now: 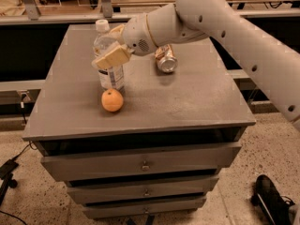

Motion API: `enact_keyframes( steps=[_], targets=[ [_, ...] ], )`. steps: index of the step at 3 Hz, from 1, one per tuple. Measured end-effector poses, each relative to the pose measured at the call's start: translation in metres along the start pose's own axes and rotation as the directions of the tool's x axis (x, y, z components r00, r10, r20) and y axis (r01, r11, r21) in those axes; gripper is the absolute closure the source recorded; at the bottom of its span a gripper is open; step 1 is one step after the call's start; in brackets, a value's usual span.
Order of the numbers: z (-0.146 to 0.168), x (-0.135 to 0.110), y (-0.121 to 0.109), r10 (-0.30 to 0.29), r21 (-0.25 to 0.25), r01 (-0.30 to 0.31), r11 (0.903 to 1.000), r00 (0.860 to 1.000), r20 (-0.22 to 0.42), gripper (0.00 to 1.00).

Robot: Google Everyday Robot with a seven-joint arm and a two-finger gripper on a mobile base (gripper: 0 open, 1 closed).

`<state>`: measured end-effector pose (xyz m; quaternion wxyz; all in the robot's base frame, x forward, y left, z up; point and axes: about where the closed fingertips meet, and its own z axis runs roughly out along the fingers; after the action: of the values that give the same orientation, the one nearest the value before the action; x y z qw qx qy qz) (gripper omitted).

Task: Move blue plastic bottle near orange can

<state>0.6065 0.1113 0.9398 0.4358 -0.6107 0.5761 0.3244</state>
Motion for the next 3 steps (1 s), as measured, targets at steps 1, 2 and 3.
enact_keyframes(
  steps=[1,2,3],
  targets=[
    [0.0,0.001,-0.001,0.002,-0.002,-0.002,1.0,1.0,0.002,0.0],
    [-0.001,0.002,-0.002,-0.003,0.007,0.003,1.0,1.0,0.007,0.0],
    [-0.016,0.002,-0.007,-0.016,0.044,0.015,0.9989,1.0,0.019,0.0]
  ],
)
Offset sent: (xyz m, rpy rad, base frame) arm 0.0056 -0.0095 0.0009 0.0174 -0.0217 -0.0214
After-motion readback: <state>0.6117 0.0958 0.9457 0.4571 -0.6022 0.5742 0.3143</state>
